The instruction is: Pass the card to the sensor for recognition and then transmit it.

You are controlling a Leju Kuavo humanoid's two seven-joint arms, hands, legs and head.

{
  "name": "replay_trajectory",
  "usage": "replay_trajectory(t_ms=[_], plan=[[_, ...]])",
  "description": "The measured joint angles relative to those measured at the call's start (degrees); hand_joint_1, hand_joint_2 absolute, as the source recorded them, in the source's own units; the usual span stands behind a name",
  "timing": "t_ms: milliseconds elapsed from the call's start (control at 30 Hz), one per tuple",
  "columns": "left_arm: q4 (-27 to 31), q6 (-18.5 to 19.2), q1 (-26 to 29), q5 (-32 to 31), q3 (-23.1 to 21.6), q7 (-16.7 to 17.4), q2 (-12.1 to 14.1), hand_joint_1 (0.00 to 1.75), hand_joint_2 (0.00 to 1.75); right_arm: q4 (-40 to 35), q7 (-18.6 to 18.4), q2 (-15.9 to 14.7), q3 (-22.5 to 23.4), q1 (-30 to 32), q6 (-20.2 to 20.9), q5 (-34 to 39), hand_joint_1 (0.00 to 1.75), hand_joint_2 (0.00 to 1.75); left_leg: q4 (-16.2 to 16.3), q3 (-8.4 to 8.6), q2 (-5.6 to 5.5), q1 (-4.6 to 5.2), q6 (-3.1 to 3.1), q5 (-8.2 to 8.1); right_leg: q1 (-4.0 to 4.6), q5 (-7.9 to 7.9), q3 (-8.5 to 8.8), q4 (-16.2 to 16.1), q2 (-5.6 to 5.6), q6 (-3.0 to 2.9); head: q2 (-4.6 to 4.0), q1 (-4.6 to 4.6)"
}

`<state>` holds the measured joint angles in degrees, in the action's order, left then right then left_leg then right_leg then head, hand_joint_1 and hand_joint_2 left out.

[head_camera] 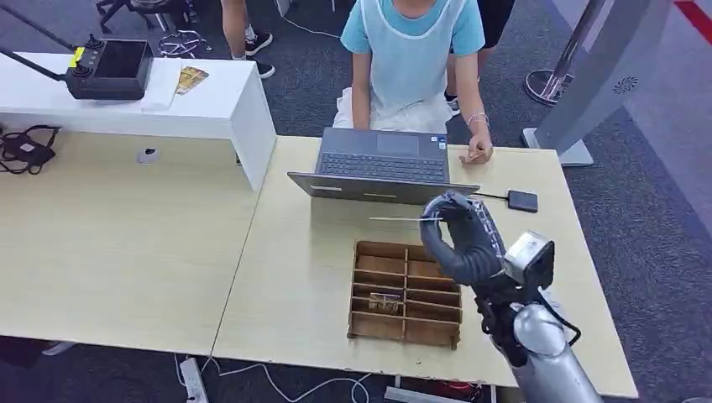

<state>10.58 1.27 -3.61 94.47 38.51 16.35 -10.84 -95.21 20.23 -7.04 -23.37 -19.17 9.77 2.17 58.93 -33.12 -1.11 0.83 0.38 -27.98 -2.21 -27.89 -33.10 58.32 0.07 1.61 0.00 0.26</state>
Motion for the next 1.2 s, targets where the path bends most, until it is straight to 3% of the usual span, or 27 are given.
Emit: replay_trajectory(t_ms=[167,333,567,667,867,1200], plan=[[0.0,0.9,-0.5,0.0,-0.5,0.9,-0.4,0.0,1.75,5.3,-9.4,3.3,-0.5,-16.0,-3.4,0.6,1.75,1.75,0.0,-0.01,0.23,-0.03,-0.02,0.09,0.02,0.16,-0.1,0.0,0.23,-0.01,0.0,0.02],[-0.4,1.4,-1.3,0.0,-1.7,2.0,-1.2,0.0,1.75,16.4,-16.8,7.7,-2.8,-31.7,-7.0,-4.1,1.75,1.75,0.0,-0.03,0.22,-0.07,-0.08,0.19,0.05,0.21,-0.14,0.1,0.22,-0.06,0.0,0.02],[-0.8,1.8,-2.2,0.0,-3.5,2.5,-2.2,0.0,1.75,34.8,-24.9,12.7,-9.4,-45.7,-8.8,-18.5,1.75,1.75,0.0,-0.07,0.2,-0.21,-0.08,0.18,0.2,0.21,-0.15,0.0,0.2,-0.07,0.0,0.02],[-0.8,1.8,-2.7,0.0,-3.9,3.1,-2.6,0.0,1.75,43.0,-26.6,14.5,-11.4,-48.1,-9.0,-21.7,1.75,1.75,0.0,-0.07,0.2,-0.24,-0.08,0.18,0.21,0.21,-0.15,0.0,0.2,-0.07,0.0,0.02],[-1.0,1.4,-2.9,0.0,-4.9,3.5,-2.9,0.0,1.75,55.5,-26.4,15.9,-13.5,-48.8,-9.2,-25.7,1.75,1.75,0.1,-0.09,0.17,-0.24,-0.08,0.18,0.21,0.22,-0.15,0.0,0.18,-0.07,0.0,0.04],[-1.3,1.6,-2.9,0.0,-5.8,3.7,-2.9,0.0,1.75,63.0,-26.3,15.9,-13.7,-49.2,-9.9,-27.7,1.75,1.75,0.1,-0.09,0.18,-0.27,-0.08,0.18,0.24,0.22,-0.16,0.0,0.2,-0.07,0.0,0.02]])
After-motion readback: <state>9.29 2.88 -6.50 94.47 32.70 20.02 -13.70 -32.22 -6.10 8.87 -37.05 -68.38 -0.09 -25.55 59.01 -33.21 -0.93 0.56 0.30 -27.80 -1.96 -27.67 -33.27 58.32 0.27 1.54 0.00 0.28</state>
